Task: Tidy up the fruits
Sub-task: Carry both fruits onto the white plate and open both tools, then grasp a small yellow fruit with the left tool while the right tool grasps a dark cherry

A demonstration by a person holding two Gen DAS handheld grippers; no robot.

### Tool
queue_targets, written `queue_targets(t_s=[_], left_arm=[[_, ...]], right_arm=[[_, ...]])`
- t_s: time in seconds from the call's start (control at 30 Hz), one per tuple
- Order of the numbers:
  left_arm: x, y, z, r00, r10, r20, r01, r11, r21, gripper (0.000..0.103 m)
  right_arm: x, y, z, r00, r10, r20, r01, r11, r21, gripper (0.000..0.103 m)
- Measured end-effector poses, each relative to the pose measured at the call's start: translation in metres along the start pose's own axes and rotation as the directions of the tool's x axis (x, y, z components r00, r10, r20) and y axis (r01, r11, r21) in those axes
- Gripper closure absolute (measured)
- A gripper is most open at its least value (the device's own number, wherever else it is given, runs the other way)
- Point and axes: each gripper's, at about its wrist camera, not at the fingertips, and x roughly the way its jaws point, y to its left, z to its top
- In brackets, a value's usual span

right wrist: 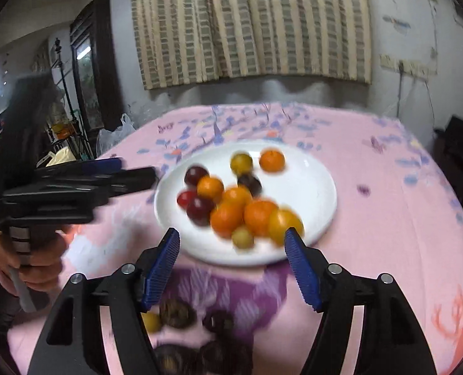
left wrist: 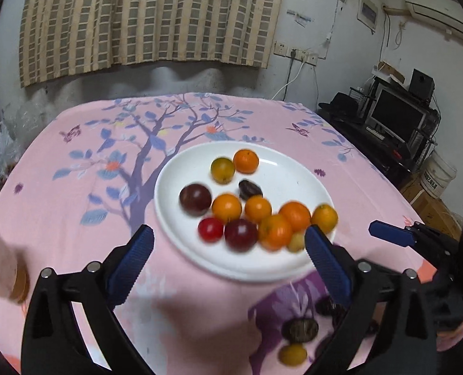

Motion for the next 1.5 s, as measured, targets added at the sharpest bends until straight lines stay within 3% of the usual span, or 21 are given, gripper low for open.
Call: queue_targets(t_s=[0.1,0.3,0.53,0.67,0.8,0.87,0.9,1.03,1.23,1.5], left_arm=[[-0.018,0.011,-0.024,1.0,0.016,0.013,-0.015,0.999,-0.052,0.007],[-0.024,0.025,-0.06,0.999,0.047,-0.026,-0.049,0.995,-0.092,0.007],[-0.025,0.024,-0.066,0.998,0.061,-0.028,-0.063,0.995,-0.075,0.007],[-0.025,0.021,-0.066,0.998,0.063,-0.029,-0.065,0.996,-0.055,0.007],[-0.022,0.018,-0.066,0.998,0.019,-0.057,-0.022,0.999,-0.04,0.007],[-0.02,0.012,-0.067,0.997,-0.017,-0.082,0.016,1.0,-0.013,0.007],[-0.019,0.008,-0.068,0.994,-0.041,-0.099,0.042,0.999,0.012,0.009],[-0.012,-0.012,-0.079,0.976,-0.129,-0.177,0.147,0.985,0.093,0.046],[-0.003,-0.035,-0.093,0.951,-0.187,-0.248,0.23,0.96,0.158,0.056],[0.004,-0.045,-0.101,0.944,-0.182,-0.277,0.24,0.952,0.192,0.065]], right_arm=[[-0.012,-0.006,-0.015,0.996,0.077,-0.036,-0.076,0.997,0.026,0.033],[-0.029,-0.003,-0.056,0.99,0.032,-0.136,-0.036,0.999,-0.025,0.033],[-0.021,0.005,-0.075,0.976,0.0,-0.22,-0.017,0.997,-0.079,0.055],[-0.018,0.006,-0.078,0.97,-0.002,-0.243,-0.019,0.996,-0.087,0.057],[-0.011,0.014,-0.083,0.959,-0.007,-0.284,-0.031,0.991,-0.131,0.076],[-0.011,0.014,-0.083,0.959,-0.007,-0.285,-0.031,0.991,-0.131,0.077],[-0.013,0.011,-0.082,0.961,0.015,-0.278,-0.047,0.993,-0.107,0.077],[-0.028,-0.004,-0.074,0.975,0.055,-0.215,-0.061,0.998,-0.02,0.077],[-0.033,-0.018,-0.071,0.981,0.042,-0.188,-0.035,0.999,0.04,0.077],[-0.032,-0.017,-0.07,0.982,0.034,-0.185,-0.029,0.999,0.028,0.077]])
